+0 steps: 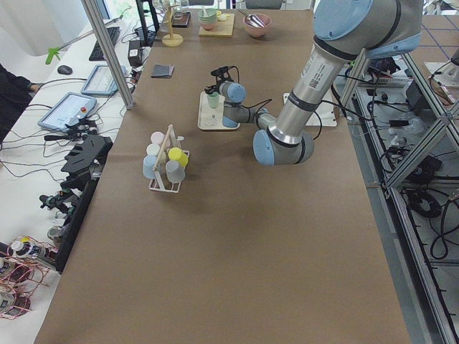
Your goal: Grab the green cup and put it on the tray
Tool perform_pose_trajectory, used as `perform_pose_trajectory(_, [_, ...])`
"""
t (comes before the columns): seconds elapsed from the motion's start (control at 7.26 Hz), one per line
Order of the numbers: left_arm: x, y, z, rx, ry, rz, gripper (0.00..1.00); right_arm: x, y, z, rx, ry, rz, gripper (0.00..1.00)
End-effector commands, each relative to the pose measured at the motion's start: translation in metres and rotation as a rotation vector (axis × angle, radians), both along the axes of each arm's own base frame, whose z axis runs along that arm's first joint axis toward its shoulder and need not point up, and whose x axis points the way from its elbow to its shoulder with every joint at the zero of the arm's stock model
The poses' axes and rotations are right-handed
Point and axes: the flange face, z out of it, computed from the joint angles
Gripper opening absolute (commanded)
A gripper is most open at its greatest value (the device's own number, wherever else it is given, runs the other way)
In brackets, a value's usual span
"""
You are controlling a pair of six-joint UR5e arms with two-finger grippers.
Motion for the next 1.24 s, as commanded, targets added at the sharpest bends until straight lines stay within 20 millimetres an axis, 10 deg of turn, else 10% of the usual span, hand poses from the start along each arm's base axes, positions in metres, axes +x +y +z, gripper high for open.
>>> perform_pose_trajectory(0.0, [-0.022, 0.007, -0.053, -0.019, -0.018, -0.007, 0.98, 0.001, 0.0, 0.001, -0.003, 0.001, 0.003, 1.0])
perform_pose_trajectory(0.41, [-0.043, -0.007, -0.134, -0.121, -0.225, -0.049, 0.98, 0.001, 0.0, 0.001, -0.004, 0.001, 0.004, 1.0])
perform_pose_trajectory(0.83, [-0.174, -0.061, -0.155, -0.311, -0.446, -0.216, 0.98, 0.001, -0.002, -0.001, -0.004, 0.001, 0.01, 1.0])
perform_pose_trajectory(1.1, [-0.242, -0.094, -0.065, -0.476, -0.603, -0.294, 0.98, 0.001, -0.003, -0.003, -0.002, 0.0, 0.012, 1.0])
